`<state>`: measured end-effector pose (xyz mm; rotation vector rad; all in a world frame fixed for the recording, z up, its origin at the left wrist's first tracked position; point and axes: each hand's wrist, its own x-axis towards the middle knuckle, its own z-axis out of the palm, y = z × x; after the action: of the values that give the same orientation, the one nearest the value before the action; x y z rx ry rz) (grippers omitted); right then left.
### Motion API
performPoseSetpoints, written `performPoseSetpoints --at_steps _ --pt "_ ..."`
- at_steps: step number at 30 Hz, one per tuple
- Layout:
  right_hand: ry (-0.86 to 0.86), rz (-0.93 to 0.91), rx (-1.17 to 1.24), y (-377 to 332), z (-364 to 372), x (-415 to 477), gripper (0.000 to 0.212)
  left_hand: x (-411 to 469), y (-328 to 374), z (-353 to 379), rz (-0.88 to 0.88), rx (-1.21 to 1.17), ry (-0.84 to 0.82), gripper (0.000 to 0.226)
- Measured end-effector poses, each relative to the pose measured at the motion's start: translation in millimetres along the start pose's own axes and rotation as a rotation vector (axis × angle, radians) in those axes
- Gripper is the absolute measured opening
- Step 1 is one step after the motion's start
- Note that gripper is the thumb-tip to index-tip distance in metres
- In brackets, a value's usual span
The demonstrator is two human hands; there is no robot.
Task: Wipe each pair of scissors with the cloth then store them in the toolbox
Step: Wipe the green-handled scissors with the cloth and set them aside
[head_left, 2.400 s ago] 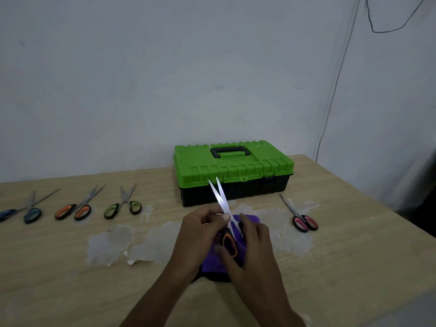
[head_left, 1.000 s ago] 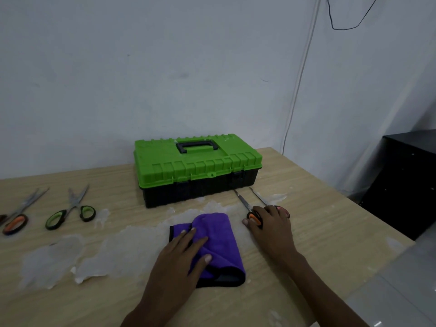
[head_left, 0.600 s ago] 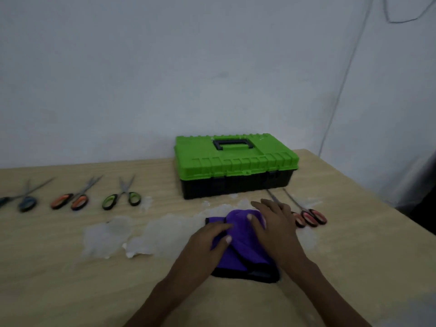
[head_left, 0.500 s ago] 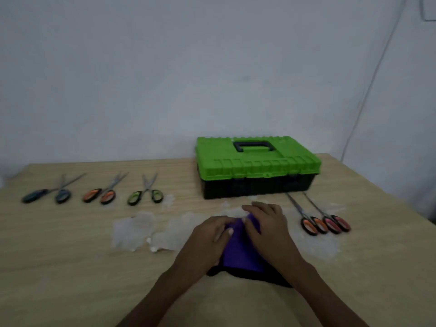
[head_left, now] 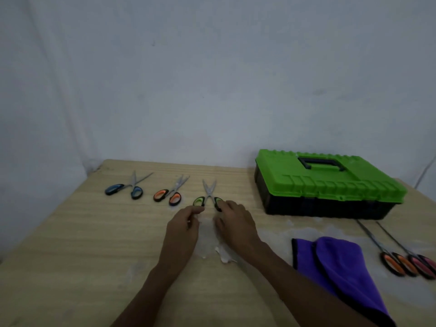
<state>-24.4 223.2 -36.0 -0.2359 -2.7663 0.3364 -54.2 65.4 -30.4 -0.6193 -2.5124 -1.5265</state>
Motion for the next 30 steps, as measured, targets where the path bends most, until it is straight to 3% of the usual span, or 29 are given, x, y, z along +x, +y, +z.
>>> performPoseSetpoints --at_steps 3,7,13,15,18,20,24,26,28,30 --pt "0.043 0.04 -0.102 -0.8 8.1 15.0 0.028 5.6 -0.1 5.5 -0.006 -0.006 -0.013 0.033" --pt "0.126 0.053 -0.024 2.2 7.0 16.4 0.011 10.3 -2.4 7.3 -0.081 0.026 -0.036 0.042" --pt "0.214 -0.014 0.168 -2.2 -13.6 -25.8 0.01 8.0 13.0 6.4 -0.152 0.013 -0.114 0.046" --pt "0.239 -0.039 0.164 -3.4 -23.3 -43.7 0.012 0.9 22.4 5.1 -0.173 -0.141 -0.146 0.039" --pt "0.267 -0.048 0.137 1.8 -42.3 -71.3 0.014 -14.5 41.2 8.1 -0.43 -0.743 -0.243 0.025" --pt "0.253 -0.047 0.148 11.2 -59.0 -91.0 0.01 -28.1 55.5 14.4 -0.526 -0.935 -0.326 0.022" --pt "0.129 -0.057 0.208 39.7 -95.3 -130.1 0.019 -52.2 80.9 32.4 -0.562 -0.965 -0.429 0.02" --pt "0.101 0.066 0.186 59.9 -109.7 -149.5 0.031 -60.5 91.6 41.5 -0.571 -0.961 -0.449 0.022" --pt "0.131 0.147 -0.041 85.8 -117.9 -165.9 0.033 -69.1 102.3 50.8 -0.558 -0.942 -0.486 0.021" --pt "0.05 0.207 -0.23 106.4 -121.7 -177.3 0.035 -78.8 112.0 61.2 -0.553 -0.902 -0.553 0.023"
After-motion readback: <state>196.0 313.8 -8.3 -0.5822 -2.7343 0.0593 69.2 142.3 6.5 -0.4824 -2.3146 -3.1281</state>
